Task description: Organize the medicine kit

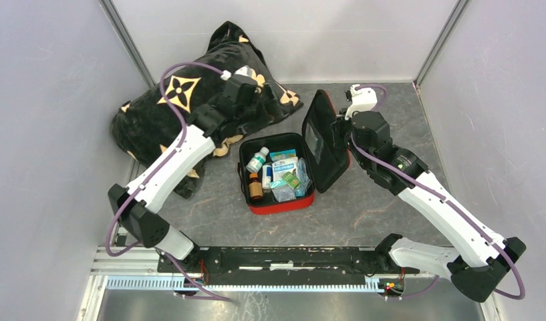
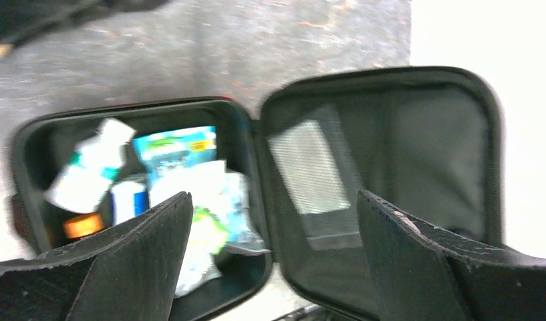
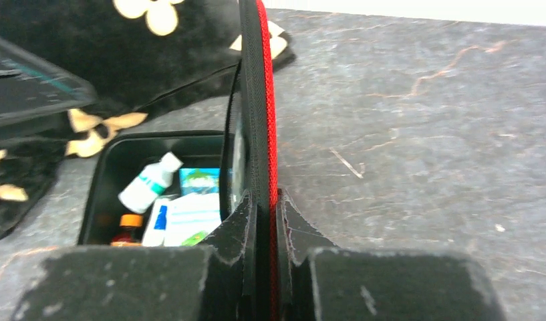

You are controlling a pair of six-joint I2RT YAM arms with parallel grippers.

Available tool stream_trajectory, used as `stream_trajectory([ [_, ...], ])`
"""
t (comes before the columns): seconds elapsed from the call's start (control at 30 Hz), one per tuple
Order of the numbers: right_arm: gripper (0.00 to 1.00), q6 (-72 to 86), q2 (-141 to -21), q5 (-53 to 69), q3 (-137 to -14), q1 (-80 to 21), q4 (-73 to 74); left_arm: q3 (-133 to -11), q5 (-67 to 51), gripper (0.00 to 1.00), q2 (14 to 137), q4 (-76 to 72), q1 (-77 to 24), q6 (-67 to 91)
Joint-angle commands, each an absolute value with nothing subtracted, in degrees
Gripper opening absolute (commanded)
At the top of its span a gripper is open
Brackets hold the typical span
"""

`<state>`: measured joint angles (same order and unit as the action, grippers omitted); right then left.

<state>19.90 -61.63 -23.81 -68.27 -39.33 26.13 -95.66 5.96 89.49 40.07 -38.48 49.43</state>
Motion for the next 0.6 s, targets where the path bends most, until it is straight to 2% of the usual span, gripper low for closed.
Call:
stream_trajectory([
  [0.0,0.0,12.3,-61.1,-38.7,-75.2,-38.7,21.2,-87.7,7.8,0.99,84.6,39.4,-34.2,39.6],
  [0.17,0.0,7.2,-64.2,-42.3,-78.7,-36.7,23.0,-76.8,9.2,1.0,80.1,36.0,-31.9,37.6],
  [0.33,0.0,3.2,-67.7,-41.8,-81.3,-34.2,23.1,-69.8,5.8,1.0,77.2,31.1,-29.6,37.6],
  [0.43,0.0,1.9,-70.5,-35.2,-83.4,-34.2,23.1,-67.8,5.2,1.0,76.6,29.5,-28.1,37.4],
  [0.57,0.0,5.2,-75.1,-20.7,-83.0,-34.3,22.4,-65.8,4.1,1.0,76.8,28.4,-26.0,37.0],
])
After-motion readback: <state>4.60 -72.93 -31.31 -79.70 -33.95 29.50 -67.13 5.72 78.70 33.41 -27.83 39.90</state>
